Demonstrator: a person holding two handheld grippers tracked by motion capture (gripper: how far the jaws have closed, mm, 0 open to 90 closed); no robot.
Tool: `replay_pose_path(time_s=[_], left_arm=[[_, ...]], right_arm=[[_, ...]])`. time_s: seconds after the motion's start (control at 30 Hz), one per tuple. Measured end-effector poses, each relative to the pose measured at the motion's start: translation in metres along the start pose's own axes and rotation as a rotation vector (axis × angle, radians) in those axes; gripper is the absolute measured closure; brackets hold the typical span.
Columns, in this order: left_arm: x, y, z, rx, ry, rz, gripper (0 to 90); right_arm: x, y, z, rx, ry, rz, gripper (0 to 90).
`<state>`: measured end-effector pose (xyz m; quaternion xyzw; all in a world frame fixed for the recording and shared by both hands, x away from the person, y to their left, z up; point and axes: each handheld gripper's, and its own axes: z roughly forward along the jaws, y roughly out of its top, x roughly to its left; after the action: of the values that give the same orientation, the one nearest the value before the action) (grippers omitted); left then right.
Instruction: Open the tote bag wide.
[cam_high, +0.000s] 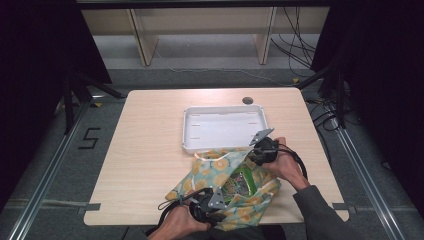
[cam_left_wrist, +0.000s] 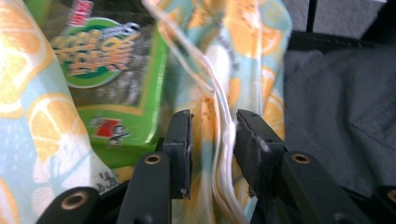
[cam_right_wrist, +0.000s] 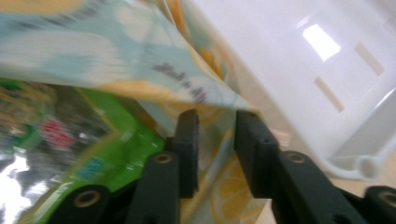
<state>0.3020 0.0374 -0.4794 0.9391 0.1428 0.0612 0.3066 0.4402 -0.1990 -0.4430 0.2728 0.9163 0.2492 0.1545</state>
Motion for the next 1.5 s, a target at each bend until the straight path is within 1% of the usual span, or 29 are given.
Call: replay_pose_path(time_s=[0.03,0.07,0.1,0.17,0.23,0.27,0.4,0.43,0.5,0.53,0.6,0.63,0.67,0.7,0.77,0.8,0.83,0.9,0.93,0.97,1.07,1.13,1.23,1.27,1.33,1.37,1.4,1.47,1.5], left_arm=[[0.0,0.0,0.0,0.0,0.0,0.0,67.5],[0.001,0.0,0.0,-0.003,0.015,-0.002,68.0],[-0.001,0.001,0.001,-0.023,0.016,-0.028,68.1],[-0.001,0.002,-0.001,-0.029,0.014,-0.012,68.2],[-0.001,0.004,0.0,-0.015,0.014,0.002,68.6],[-0.002,0.004,0.001,-0.014,0.01,-0.013,69.5],[0.001,0.005,0.008,0.002,0.017,0.002,73.0],[0.0,0.005,0.009,-0.003,0.02,-0.011,74.1],[0.002,0.006,0.01,-0.003,0.025,-0.003,75.5],[0.002,0.006,0.011,-0.004,0.019,-0.02,76.3],[0.003,0.005,0.011,-0.005,0.025,-0.016,77.9],[0.003,0.004,0.013,-0.023,0.026,-0.053,78.9],[0.006,0.004,0.013,-0.015,0.021,-0.047,79.8],[0.008,0.003,0.014,-0.014,0.022,-0.039,80.6],[0.009,0.002,0.015,-0.023,0.022,-0.066,82.6],[0.011,0.002,0.014,-0.009,0.022,-0.047,83.1],[0.01,0.001,0.015,-0.029,0.019,-0.091,83.8],[0.012,0.0,0.016,-0.027,0.027,-0.09,84.6],[0.015,0.0,0.015,-0.01,0.026,-0.069,85.0],[0.014,-0.001,0.016,-0.028,0.024,-0.092,85.3],[0.018,-0.002,0.014,-0.01,0.031,-0.08,85.9],[0.019,-0.002,0.014,-0.018,0.037,-0.089,86.0],[0.019,-0.003,0.015,-0.025,0.041,-0.113,86.2],[0.021,-0.003,0.014,-0.011,0.044,-0.083,86.2],[0.021,-0.004,0.013,-0.003,0.046,-0.102,86.2],[0.022,-0.004,0.013,-0.001,0.048,-0.096,86.1],[0.021,-0.004,0.015,-0.023,0.051,-0.12,86.1],[0.023,-0.005,0.013,-0.005,0.047,-0.106,86.1],[0.022,-0.005,0.014,-0.01,0.049,-0.127,86.0]], right_arm=[[0.0,0.0,0.0,0.0,0.0,0.0,66.5],[0.006,0.003,-0.013,-0.068,0.059,0.011,64.6],[0.01,0.004,-0.018,-0.096,0.106,0.008,63.8],[0.019,0.006,-0.026,-0.105,0.197,-0.041,63.9],[0.025,0.008,-0.025,-0.081,0.25,-0.067,64.1],[0.03,0.009,-0.018,-0.068,0.281,-0.097,64.0],[0.036,0.009,0.005,-0.003,0.291,-0.11,59.9],[0.036,0.009,0.009,0.012,0.284,-0.1,58.8],[0.034,0.01,0.018,0.013,0.297,-0.107,54.4],[0.035,0.01,0.021,0.03,0.305,-0.074,52.6],[0.034,0.011,0.025,0.041,0.31,-0.062,49.3],[0.033,0.011,0.028,0.042,0.316,-0.055,47.6],[0.032,0.011,0.032,0.045,0.322,-0.039,46.8],[0.03,0.01,0.035,0.038,0.342,-0.049,46.7],[0.026,0.009,0.039,0.018,0.344,-0.049,46.6],[0.025,0.008,0.04,0.013,0.352,-0.034,46.2],[0.023,0.008,0.041,0.008,0.349,-0.029,45.6],[0.021,0.008,0.041,0.003,0.374,-0.012,44.1],[0.02,0.007,0.043,-0.004,0.371,-0.005,43.9],[0.019,0.006,0.043,-0.008,0.378,0.0,43.7],[0.018,0.006,0.044,-0.01,0.383,-0.004,43.6],[0.018,0.006,0.043,-0.007,0.379,0.007,43.4],[0.018,0.006,0.044,-0.015,0.381,-0.008,42.3],[0.018,0.006,0.044,-0.014,0.384,-0.006,42.0],[0.019,0.006,0.043,-0.009,0.394,0.001,42.2],[0.02,0.006,0.042,0.012,0.401,0.021,43.0],[0.02,0.005,0.043,0.025,0.422,0.017,42.7],[0.022,0.006,0.042,0.022,0.387,0.024,43.1],[0.021,0.006,0.043,-0.005,0.387,0.012,42.6]])
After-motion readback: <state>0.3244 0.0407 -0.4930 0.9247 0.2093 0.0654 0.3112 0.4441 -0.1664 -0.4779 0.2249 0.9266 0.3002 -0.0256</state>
